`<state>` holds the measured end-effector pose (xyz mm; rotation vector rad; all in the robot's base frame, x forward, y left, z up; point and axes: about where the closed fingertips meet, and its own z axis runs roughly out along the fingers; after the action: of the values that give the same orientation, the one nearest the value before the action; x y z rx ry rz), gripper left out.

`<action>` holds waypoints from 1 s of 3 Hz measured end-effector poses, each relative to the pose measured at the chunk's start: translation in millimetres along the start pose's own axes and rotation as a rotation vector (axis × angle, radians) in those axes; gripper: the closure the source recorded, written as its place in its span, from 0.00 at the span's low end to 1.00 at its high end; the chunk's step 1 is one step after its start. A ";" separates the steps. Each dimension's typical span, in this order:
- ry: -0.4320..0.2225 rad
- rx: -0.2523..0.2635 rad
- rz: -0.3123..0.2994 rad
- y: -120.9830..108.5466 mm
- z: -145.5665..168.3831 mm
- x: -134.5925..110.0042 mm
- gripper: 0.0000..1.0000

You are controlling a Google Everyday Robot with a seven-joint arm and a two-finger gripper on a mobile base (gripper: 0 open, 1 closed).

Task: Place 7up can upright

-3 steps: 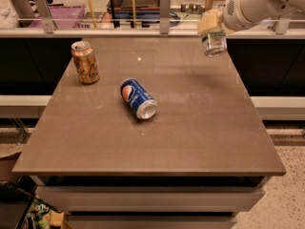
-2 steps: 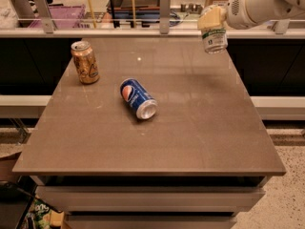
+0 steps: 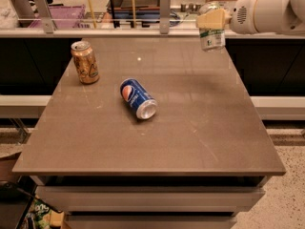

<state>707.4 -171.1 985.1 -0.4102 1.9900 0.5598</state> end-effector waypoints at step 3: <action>-0.163 -0.144 -0.120 25.2 5.6 10.9 1.00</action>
Offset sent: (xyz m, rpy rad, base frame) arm -0.0177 0.0212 -0.0062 0.0810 -0.2156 0.1623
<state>693.9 -147.6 978.5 -0.5510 1.7630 0.6417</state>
